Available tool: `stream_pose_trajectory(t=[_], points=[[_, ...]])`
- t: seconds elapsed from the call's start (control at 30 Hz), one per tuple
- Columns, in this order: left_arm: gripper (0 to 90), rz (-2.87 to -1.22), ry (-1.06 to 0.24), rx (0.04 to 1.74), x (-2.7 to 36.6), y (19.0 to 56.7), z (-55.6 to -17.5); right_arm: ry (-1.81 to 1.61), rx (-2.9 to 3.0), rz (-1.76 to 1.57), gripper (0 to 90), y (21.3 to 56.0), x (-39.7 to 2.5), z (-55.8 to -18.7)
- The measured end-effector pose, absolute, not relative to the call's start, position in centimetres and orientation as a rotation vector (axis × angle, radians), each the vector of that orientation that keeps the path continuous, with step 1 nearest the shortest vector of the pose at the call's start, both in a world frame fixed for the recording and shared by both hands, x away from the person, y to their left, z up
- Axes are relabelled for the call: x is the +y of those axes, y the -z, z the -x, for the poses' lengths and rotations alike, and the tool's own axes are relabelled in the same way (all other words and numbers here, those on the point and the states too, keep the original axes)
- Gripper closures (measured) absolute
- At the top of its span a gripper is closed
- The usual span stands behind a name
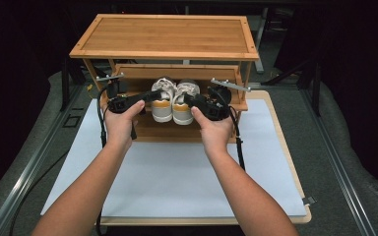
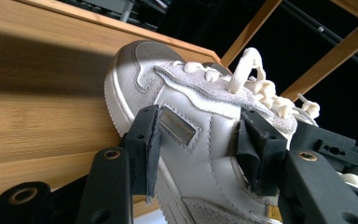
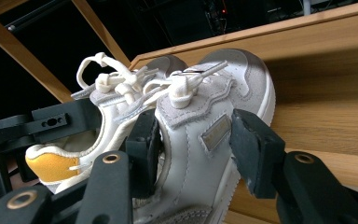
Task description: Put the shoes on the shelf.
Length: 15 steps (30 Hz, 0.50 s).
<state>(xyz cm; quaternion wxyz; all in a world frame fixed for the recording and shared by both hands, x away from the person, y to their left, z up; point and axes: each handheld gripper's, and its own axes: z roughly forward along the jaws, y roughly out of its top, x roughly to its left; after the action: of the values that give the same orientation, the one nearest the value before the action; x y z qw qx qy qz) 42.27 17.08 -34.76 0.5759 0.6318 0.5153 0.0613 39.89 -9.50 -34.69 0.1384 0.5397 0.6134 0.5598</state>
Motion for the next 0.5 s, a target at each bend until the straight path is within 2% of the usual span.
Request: stream_pose_trajectory(t=[0.5], points=[[52.8,-1.541,-0.160,1.222,16.5,35.1,-44.3,-1.599,1.754,-1.592,53.3,35.7,-9.5,-41.8]])
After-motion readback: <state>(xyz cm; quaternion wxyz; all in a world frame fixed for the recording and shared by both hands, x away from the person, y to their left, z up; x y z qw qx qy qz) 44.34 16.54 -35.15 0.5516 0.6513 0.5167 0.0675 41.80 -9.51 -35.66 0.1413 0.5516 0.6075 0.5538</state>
